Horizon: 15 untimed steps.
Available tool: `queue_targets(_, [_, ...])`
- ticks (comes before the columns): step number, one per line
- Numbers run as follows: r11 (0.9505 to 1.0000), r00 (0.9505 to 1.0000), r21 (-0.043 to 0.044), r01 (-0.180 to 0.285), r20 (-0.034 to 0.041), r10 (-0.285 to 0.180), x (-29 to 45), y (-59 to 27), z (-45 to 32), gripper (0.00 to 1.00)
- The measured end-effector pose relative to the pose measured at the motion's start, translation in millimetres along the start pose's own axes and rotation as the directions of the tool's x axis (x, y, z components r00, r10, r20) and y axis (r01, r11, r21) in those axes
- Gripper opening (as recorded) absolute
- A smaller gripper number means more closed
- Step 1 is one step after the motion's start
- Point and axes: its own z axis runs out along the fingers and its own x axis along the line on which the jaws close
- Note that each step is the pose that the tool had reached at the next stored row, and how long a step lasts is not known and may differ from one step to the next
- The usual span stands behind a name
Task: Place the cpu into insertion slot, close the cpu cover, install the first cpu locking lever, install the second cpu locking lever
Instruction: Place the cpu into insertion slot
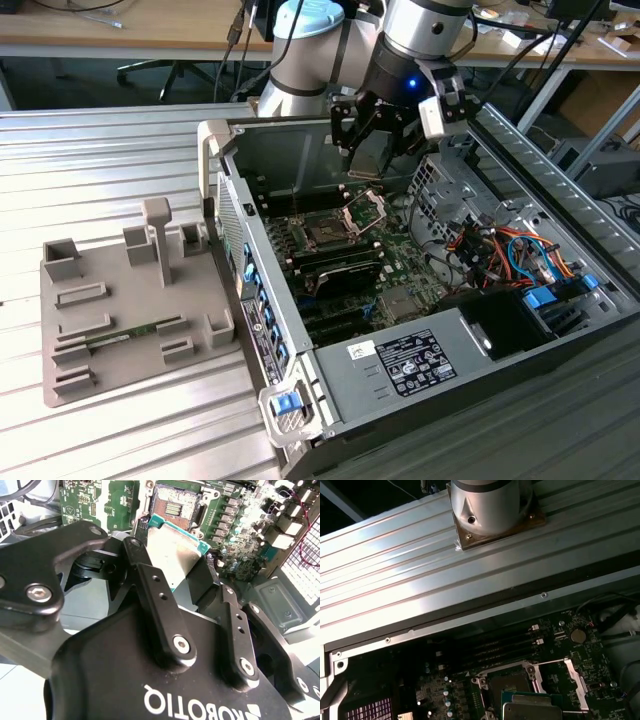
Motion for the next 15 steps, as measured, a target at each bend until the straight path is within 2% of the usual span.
queue_targets(15, [0.9992, 0.9992, -0.0002, -0.041, 0.0013, 0.041, 0.0, 0.0, 0.0, 0.54])
